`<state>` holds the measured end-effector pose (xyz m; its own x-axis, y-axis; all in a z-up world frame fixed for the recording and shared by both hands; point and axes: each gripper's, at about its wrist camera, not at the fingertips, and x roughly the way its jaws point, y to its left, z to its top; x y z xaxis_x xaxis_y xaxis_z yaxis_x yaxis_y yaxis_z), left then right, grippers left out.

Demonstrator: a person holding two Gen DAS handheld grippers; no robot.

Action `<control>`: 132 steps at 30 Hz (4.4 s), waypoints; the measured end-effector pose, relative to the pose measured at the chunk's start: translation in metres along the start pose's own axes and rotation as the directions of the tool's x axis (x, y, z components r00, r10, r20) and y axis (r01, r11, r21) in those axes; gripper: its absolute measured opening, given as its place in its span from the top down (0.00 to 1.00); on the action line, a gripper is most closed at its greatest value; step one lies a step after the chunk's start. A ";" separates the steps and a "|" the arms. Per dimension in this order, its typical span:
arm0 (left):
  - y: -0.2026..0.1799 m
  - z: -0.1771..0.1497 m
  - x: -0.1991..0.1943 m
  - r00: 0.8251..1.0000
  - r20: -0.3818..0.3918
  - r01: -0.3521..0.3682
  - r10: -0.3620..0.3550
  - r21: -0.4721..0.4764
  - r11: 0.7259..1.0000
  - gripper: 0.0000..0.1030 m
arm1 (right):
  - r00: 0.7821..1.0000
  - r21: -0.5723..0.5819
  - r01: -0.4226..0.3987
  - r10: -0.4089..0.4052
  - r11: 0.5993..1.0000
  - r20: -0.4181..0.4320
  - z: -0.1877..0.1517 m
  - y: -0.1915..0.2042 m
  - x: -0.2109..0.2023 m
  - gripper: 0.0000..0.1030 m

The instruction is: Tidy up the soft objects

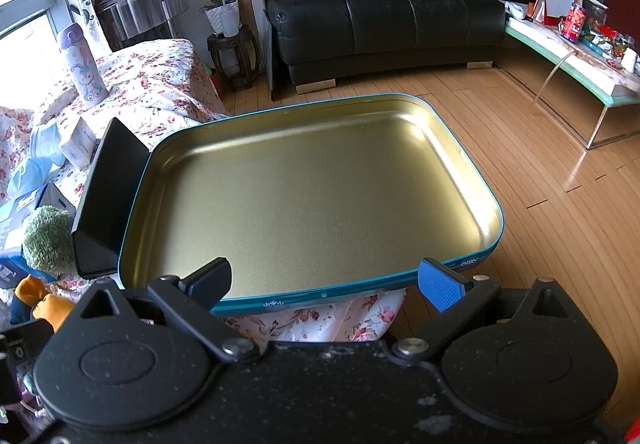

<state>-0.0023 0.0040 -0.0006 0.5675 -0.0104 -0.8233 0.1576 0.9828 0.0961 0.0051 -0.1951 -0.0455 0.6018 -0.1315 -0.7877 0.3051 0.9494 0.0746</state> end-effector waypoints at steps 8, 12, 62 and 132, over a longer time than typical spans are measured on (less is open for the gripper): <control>-0.001 -0.002 -0.001 1.000 -0.005 0.004 -0.005 -0.002 1.000 0.04 | 1.000 0.012 -0.005 0.005 1.000 0.002 0.002 -0.002 -0.001 0.02; 0.000 -0.002 -0.001 1.000 -0.005 0.006 -0.006 -0.003 1.000 0.04 | 1.000 0.018 -0.008 0.008 1.000 0.005 0.002 -0.003 -0.001 0.02; 0.186 0.029 0.024 1.000 0.014 0.008 -0.007 -0.084 0.996 0.04 | 0.998 -0.013 -0.003 0.004 1.000 0.065 0.007 0.028 -0.039 0.18; 0.223 0.027 0.083 0.951 -0.189 0.185 -0.246 -0.291 0.939 0.04 | 0.897 -0.198 -0.434 0.401 0.879 -0.186 -0.039 0.211 -0.059 0.52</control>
<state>0.1017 0.2178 -0.0321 0.3480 -0.2170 -0.9120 0.0181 0.9742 -0.2249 0.0049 0.0242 -0.0073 0.5248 0.3155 -0.7906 -0.1394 0.9481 0.2859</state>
